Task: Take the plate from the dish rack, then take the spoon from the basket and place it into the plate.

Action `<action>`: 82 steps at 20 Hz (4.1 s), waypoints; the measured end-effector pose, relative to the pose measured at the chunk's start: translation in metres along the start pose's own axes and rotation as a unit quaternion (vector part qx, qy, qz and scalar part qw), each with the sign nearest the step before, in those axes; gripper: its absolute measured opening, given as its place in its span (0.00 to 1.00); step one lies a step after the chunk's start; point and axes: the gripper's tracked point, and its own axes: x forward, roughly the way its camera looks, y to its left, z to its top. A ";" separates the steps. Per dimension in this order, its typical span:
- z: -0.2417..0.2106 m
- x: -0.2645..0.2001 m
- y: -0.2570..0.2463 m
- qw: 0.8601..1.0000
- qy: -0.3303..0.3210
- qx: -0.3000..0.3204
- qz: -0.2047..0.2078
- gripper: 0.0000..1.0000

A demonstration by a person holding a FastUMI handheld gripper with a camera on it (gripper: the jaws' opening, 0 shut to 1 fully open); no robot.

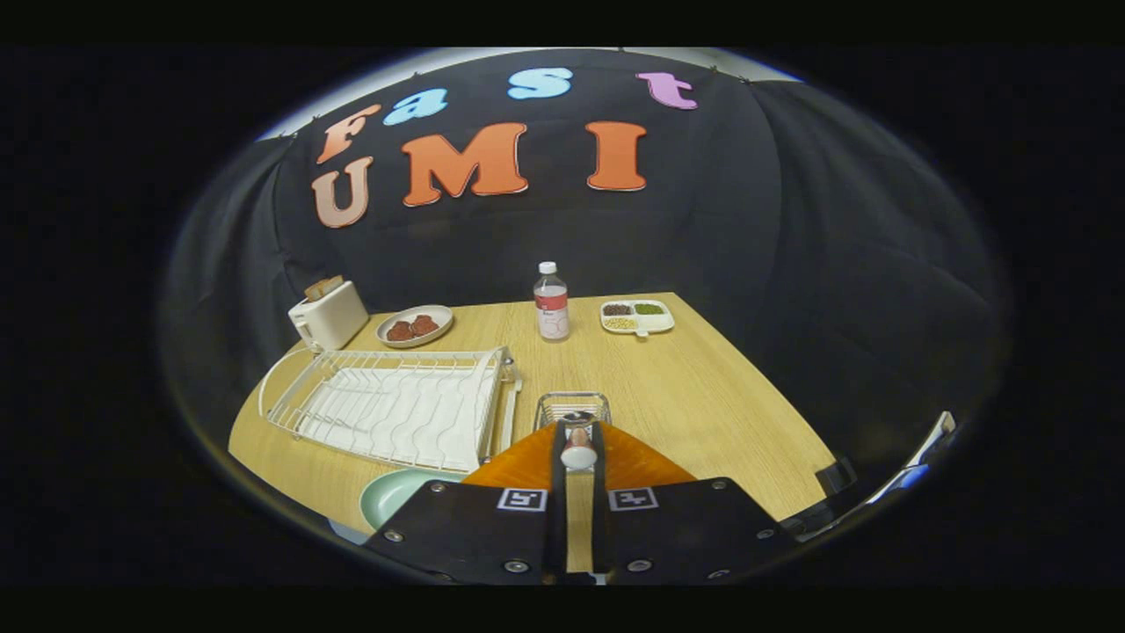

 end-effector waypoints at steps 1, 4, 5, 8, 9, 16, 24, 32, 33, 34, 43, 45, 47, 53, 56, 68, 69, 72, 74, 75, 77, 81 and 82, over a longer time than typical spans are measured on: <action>-0.003 -0.006 0.001 1.000 0.000 0.008 0.005 0.11; -0.017 -0.019 0.001 0.999 0.008 0.034 0.010 0.11; -0.019 -0.023 0.001 0.999 0.007 0.039 0.011 0.11; -0.022 -0.038 0.006 0.999 0.000 0.051 0.018 0.11; -0.022 -0.041 0.008 0.998 -0.001 0.052 0.022 0.11; -0.032 -0.065 0.035 0.998 0.009 0.022 0.051 0.11; -0.081 -0.059 0.078 0.992 0.069 0.020 0.106 0.11; -0.110 -0.038 0.131 0.979 0.106 -0.018 0.172 0.11; -0.113 -0.035 0.135 0.978 0.109 -0.021 0.179 0.11; -0.111 -0.032 0.141 0.977 0.106 -0.020 0.186 0.11; -0.139 -0.021 0.132 0.970 0.154 0.006 0.189 0.16; -0.146 -0.023 0.127 0.970 0.163 0.009 0.181 0.18; -0.152 -0.023 0.125 0.970 0.169 0.015 0.174 0.20; -0.135 -0.015 0.104 0.976 0.158 0.047 0.139 0.51; -0.093 -0.014 0.088 0.985 0.110 0.060 0.118 0.68; 0.101 -0.047 0.068 0.989 -0.124 0.031 0.074 0.93; 0.114 -0.053 0.072 0.986 -0.142 0.029 0.077 0.94; 0.150 -0.068 0.077 0.976 -0.199 0.023 0.082 0.94; 0.170 -0.076 0.078 0.967 -0.244 0.009 0.076 0.96; 0.174 -0.078 0.078 0.964 -0.256 0.002 0.072 0.97; 0.174 -0.080 0.077 0.962 -0.264 -0.009 0.065 0.98; 0.187 -0.090 0.078 0.954 -0.292 -0.014 0.062 0.98; 0.188 -0.090 0.077 0.954 -0.295 -0.013 0.061 0.98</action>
